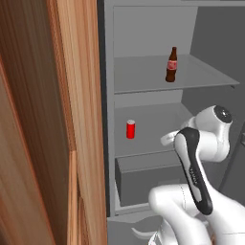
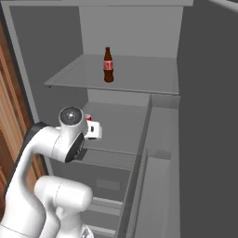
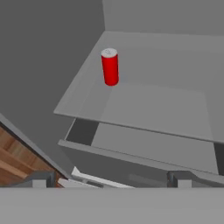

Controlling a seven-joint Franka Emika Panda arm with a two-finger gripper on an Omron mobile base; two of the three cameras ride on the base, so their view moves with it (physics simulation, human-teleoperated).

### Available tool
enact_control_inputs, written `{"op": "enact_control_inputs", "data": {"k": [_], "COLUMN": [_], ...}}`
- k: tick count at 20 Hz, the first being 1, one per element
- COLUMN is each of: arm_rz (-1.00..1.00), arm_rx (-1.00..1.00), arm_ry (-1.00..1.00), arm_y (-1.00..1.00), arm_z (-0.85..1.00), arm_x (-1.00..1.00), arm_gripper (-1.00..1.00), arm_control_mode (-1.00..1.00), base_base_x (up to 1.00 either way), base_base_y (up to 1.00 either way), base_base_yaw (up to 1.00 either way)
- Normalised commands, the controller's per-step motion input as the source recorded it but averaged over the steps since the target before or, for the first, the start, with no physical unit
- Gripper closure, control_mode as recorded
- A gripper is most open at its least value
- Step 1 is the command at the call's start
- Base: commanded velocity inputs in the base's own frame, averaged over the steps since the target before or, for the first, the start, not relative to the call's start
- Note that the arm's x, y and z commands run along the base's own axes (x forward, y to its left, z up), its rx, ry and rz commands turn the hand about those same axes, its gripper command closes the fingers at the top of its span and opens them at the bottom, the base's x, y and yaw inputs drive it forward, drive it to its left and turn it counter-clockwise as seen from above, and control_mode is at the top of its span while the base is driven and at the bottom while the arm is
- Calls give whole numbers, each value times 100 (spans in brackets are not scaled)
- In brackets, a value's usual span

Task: Open the fridge, grab two sodas, and place both sodas inside the bowl with ice on the dining counter.

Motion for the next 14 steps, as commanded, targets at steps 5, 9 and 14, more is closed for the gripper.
{"op": "enact_control_inputs", "data": {"k": [5,9,14], "arm_rz": [0,0,0], "arm_rx": [-2,-2,0], "arm_ry": [0,0,0], "arm_y": [12,14,8], "arm_z": [-2,-2,-2], "arm_x": [27,29,25], "arm_gripper": [-100,-100,-100], "arm_control_mode": [-100,-100,-100], "base_base_x": [0,0,0], "base_base_y": [0,0,0], "base_base_yaw": [0,0,0]}}
